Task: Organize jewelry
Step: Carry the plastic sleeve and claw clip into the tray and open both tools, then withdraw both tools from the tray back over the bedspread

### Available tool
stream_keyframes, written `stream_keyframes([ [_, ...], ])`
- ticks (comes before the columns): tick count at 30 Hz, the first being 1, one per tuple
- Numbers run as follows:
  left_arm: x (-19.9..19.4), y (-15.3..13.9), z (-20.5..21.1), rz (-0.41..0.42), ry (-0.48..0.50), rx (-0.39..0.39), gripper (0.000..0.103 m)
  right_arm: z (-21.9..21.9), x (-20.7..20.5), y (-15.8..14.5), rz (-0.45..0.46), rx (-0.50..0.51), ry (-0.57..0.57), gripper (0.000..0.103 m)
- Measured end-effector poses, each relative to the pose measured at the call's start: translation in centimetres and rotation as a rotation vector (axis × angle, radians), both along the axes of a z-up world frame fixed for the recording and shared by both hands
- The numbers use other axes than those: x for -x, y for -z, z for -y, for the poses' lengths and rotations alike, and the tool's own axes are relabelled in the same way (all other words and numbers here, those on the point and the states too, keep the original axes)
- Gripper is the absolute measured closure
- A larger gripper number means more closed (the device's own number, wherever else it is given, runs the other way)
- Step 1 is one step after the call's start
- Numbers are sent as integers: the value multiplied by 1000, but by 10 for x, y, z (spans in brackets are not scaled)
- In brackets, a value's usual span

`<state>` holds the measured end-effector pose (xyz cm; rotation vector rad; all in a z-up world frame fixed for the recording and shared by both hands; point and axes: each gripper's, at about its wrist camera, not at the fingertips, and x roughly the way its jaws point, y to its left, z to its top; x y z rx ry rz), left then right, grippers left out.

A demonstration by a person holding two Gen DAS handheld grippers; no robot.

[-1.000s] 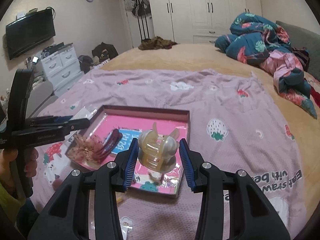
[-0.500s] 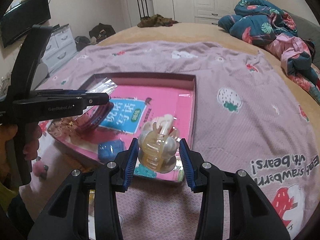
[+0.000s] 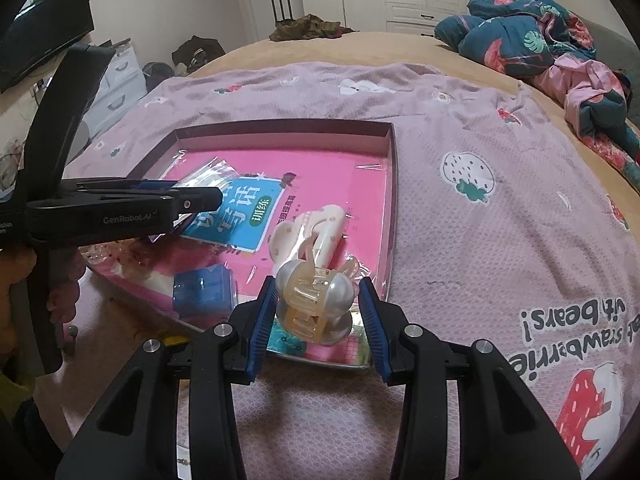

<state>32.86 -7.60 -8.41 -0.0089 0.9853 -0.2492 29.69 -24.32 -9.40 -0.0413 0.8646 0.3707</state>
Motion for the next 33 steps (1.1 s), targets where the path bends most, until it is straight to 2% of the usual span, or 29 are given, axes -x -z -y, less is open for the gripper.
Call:
stream_keyframes([
  [11, -3, 8, 0, -17, -2, -7, 68, -4, -4, 5, -7, 7, -9, 63],
  [22, 1, 9, -1, -23, -2, -13, 66, -2, 3, -4, 9, 5, 0, 63],
  [24, 1, 8, -1, -23, -4, -11, 56, 0, 5, -6, 11, 2, 3, 59],
  [29, 5, 2, -4, -12, -6, -5, 53, 4, 12, -14, 28, 2, 10, 53],
  [32, 10, -6, -6, -1, -12, -2, 42, 6, 17, -20, 43, 6, 17, 45],
  [33, 12, -8, -7, 3, -14, -5, 42, 7, 20, -22, 50, 5, 19, 44],
])
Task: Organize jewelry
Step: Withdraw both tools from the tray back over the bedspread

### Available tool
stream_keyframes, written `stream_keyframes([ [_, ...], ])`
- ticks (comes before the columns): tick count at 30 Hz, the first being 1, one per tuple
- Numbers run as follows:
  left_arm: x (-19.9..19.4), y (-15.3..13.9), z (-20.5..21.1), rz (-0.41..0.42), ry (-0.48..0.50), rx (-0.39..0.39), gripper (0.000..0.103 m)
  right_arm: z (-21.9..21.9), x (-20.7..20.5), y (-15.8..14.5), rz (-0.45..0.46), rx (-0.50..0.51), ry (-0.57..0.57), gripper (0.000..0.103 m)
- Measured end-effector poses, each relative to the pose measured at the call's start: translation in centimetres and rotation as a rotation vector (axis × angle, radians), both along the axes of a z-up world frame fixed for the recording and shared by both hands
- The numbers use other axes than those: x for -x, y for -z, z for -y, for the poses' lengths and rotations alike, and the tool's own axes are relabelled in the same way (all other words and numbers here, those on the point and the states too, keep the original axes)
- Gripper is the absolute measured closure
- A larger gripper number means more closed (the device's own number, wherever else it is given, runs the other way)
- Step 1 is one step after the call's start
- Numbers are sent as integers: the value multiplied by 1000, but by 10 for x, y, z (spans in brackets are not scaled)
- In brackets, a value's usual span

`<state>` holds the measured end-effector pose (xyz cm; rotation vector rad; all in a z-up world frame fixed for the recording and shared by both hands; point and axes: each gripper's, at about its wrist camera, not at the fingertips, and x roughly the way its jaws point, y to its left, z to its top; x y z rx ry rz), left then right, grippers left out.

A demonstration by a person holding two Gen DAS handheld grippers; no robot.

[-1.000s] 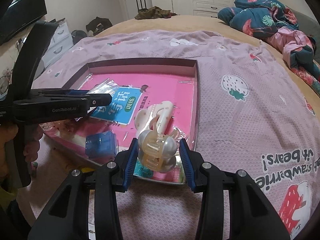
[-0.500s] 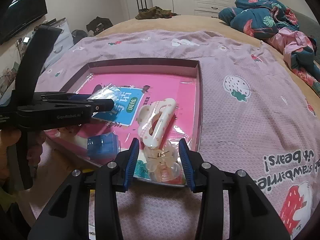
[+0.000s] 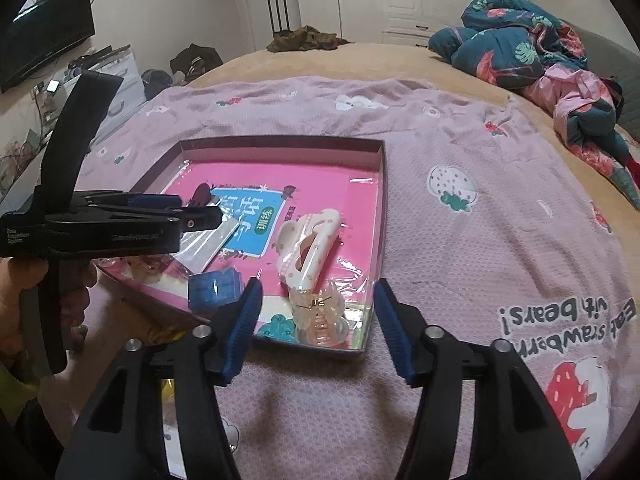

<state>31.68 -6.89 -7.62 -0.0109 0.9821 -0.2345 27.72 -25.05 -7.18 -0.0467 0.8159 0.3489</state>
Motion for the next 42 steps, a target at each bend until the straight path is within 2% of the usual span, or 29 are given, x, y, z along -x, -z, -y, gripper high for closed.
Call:
stream_keyframes([
  [8, 20, -24, -14, 43, -23, 3, 25, 4, 16, -19, 52, -2, 24, 19],
  [13, 36, -40, -23, 80, -41, 18, 15, 5, 26, -32, 82, -10, 28, 15],
  [17, 49, -55, -30, 107, -60, 25, 11, 3, 33, -43, 106, -13, 25, 14],
  [30, 96, -90, -59, 172, -118, 39, 10, -13, 63, -74, 172, -27, -19, 13],
  [42, 136, -97, -80, 203, -156, 27, 10, -30, 94, -88, 201, -26, -69, 13],
])
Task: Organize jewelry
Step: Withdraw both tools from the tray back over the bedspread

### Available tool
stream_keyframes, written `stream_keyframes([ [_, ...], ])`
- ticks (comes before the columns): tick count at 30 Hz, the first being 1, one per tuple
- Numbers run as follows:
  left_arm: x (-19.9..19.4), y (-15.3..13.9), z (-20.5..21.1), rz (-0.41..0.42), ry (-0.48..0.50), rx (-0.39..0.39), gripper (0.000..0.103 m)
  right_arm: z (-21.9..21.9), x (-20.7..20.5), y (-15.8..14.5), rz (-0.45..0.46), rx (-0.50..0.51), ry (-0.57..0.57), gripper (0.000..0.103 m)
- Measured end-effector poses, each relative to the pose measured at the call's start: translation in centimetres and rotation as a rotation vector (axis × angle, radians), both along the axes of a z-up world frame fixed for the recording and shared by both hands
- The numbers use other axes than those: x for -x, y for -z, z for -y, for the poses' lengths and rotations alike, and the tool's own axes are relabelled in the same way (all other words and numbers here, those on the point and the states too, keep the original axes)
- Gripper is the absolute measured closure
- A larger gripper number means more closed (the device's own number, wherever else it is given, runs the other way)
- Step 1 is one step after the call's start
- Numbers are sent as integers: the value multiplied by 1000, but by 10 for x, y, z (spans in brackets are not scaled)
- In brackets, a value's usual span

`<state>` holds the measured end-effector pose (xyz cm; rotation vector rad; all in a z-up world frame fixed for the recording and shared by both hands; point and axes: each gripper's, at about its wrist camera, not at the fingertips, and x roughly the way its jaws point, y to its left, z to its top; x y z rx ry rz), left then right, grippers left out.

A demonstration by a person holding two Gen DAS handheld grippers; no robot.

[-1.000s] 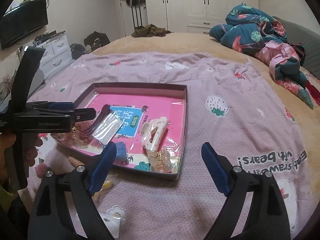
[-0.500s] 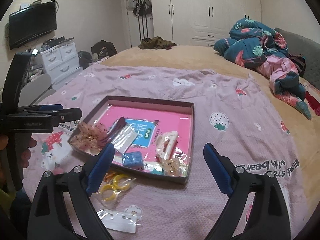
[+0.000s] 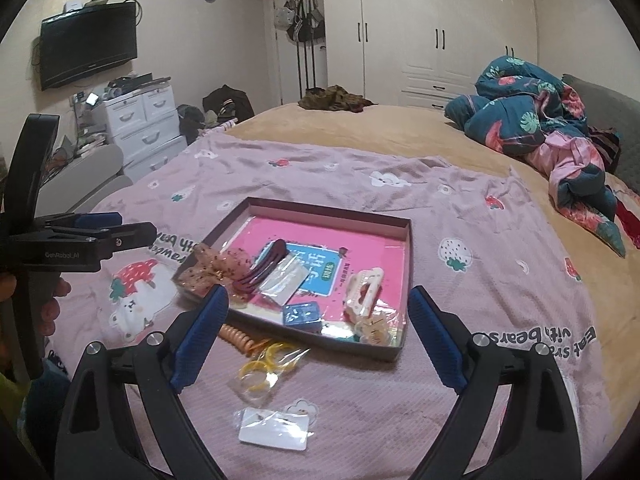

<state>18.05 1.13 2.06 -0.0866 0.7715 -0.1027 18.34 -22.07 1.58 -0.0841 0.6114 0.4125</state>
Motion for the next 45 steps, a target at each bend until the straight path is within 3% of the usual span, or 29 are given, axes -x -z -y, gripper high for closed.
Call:
stream_keyframes([
  [17, 43, 21, -13, -21, -15, -21, 10, -16, 32, 14, -22, 19, -52, 13],
  [45, 88, 60, -30, -79, -33, -26, 10, -38, 58, 61, -105, 42, -88, 13],
])
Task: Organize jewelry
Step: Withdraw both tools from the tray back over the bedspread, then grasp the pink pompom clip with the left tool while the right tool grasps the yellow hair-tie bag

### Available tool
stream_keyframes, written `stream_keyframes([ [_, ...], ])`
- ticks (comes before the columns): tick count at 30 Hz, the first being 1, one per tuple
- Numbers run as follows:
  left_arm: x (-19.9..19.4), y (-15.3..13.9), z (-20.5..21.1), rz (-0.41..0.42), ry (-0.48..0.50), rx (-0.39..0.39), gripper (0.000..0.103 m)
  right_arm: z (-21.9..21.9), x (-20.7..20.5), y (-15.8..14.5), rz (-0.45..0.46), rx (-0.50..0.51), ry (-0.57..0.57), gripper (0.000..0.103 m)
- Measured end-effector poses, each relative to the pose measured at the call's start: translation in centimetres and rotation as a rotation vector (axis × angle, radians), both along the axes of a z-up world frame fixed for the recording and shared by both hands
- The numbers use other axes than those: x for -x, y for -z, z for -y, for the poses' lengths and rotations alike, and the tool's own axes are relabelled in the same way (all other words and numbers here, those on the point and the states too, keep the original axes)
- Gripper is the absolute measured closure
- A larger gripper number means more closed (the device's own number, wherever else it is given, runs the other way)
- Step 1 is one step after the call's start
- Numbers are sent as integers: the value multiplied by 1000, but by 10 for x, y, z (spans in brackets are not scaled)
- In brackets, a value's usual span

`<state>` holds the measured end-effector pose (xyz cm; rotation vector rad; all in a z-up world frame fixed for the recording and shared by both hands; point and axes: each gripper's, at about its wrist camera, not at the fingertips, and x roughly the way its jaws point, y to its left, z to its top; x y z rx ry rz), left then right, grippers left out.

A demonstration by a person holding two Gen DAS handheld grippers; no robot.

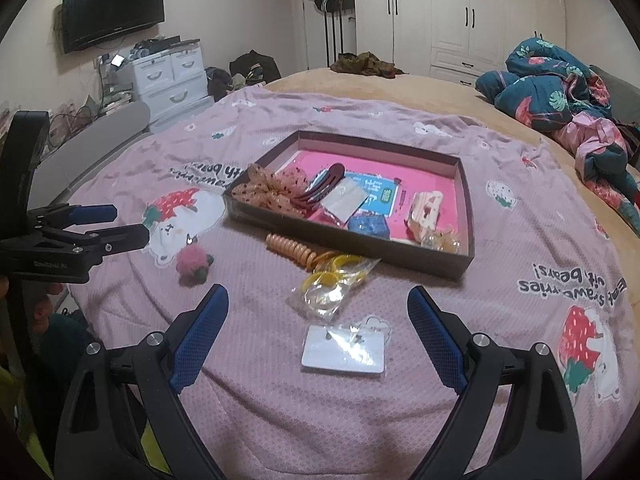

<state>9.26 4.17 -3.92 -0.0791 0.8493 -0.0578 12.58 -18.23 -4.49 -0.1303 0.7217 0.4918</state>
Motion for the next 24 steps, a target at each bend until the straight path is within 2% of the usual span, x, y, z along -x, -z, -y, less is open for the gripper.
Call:
stream_keyframes([
  [13, -6, 28, 7, -55, 16, -6, 10, 0, -3, 22, -41, 25, 8, 13],
  [22, -27, 54, 12, -96, 17, -1, 10, -11, -37, 41, -93, 45, -6, 13],
  [24, -31, 57, 12, -100, 14, -3, 13, -14, -46, 47, -112, 46, 0, 13],
])
